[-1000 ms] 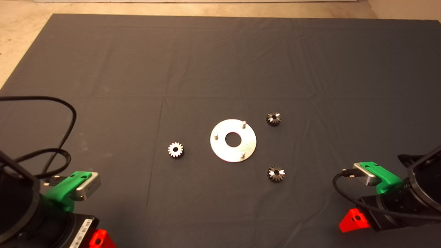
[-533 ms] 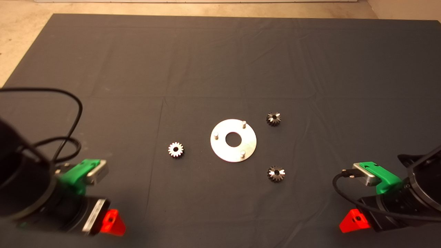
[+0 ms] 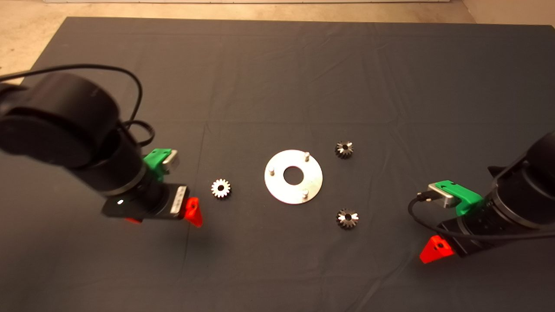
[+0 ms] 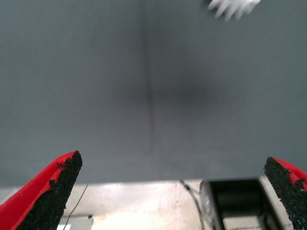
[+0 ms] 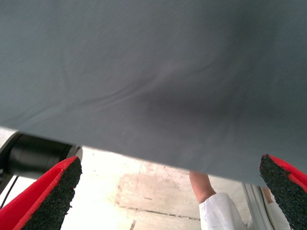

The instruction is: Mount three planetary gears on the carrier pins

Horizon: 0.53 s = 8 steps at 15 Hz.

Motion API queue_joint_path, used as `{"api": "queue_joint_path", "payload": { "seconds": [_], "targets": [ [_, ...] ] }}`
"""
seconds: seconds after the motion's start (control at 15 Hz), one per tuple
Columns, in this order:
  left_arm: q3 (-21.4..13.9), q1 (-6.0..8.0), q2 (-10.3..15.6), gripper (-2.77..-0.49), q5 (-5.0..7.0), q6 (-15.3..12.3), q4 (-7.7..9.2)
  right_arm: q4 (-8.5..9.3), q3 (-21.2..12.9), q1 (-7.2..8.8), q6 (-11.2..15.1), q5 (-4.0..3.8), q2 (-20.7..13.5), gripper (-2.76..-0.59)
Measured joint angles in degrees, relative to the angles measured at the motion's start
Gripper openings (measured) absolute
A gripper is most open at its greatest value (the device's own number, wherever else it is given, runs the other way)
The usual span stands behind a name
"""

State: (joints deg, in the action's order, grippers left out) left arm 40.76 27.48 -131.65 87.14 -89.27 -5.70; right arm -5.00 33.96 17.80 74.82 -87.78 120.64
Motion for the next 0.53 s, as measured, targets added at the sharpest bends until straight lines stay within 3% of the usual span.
{"api": "queue_joint_path", "payload": {
  "seconds": [0.2, 0.33, 0.4, 0.53],
  "targets": [
    [3.9, -0.22, -3.4, -0.51, -0.06, -0.3, -0.94, -0.26, 1.8, 0.04, -2.4, -0.06, 0.0, -0.60],
    [6.4, -1.39, -6.9, -0.51, 0.37, -0.7, -2.23, -0.51, 2.3, 0.35, -3.4, 0.09, 0.2, -0.60],
    [7.2, -2.18, -8.9, -0.51, 0.26, -0.7, -4.10, -0.65, 2.6, 0.37, -4.1, 0.09, 0.2, -0.60],
    [7.8, -5.75, -10.8, -0.51, -0.51, -0.8, -7.94, -0.78, 2.9, 0.44, -4.8, -0.15, -0.1, -0.60]
  ]
}}
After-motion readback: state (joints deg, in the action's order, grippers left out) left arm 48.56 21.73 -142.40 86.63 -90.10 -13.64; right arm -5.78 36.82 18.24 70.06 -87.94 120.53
